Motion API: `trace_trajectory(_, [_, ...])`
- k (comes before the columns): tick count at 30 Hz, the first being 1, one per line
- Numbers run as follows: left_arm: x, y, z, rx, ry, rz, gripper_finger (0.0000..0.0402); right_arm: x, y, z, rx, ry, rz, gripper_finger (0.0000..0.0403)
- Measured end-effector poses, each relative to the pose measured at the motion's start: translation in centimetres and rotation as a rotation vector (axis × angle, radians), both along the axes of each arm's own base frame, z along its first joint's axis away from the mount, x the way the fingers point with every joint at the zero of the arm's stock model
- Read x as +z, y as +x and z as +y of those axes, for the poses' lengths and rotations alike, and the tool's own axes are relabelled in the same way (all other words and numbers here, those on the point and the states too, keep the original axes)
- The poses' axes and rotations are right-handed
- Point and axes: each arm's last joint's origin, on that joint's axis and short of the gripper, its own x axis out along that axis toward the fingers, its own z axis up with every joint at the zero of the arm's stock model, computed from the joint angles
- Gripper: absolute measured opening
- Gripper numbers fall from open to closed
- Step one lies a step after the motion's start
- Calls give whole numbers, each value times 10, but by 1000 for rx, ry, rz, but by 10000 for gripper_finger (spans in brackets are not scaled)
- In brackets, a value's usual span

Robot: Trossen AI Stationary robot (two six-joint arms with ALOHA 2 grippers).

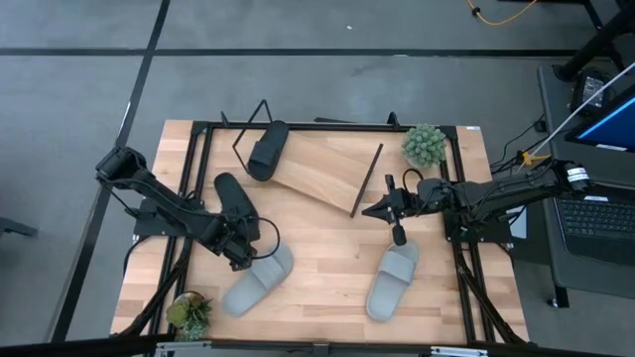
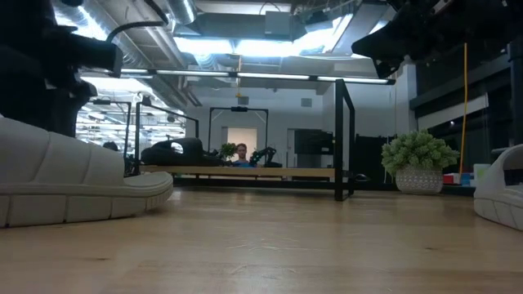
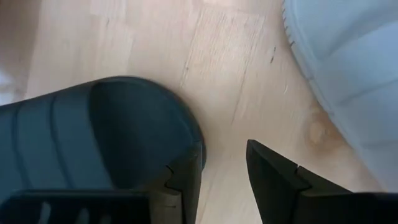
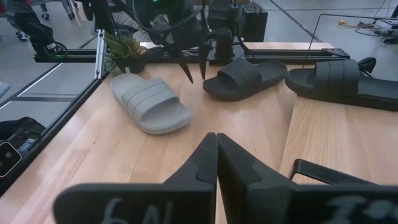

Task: Pick and place slides into the shelf
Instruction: Put the black slide on the shelf

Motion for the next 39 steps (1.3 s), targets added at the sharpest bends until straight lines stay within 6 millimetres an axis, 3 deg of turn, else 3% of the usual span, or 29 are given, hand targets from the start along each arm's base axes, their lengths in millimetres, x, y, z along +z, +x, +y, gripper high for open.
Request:
trace_trajectory(6, [-11,-2,9,31,7,11,118,0,0,0,4,-17,-2,7])
trace_trajectory(18, [-13,3,23,72,14,24,118,0,0,0,5,-22,-2,7])
trace_trajectory(28, [-14,4,23,73,6,19,118,0,0,0,5,-23,-2,7])
trace_trajectory(39, [-35,10,20,71,35,115,117,0,0,0,5,-23,-3,7])
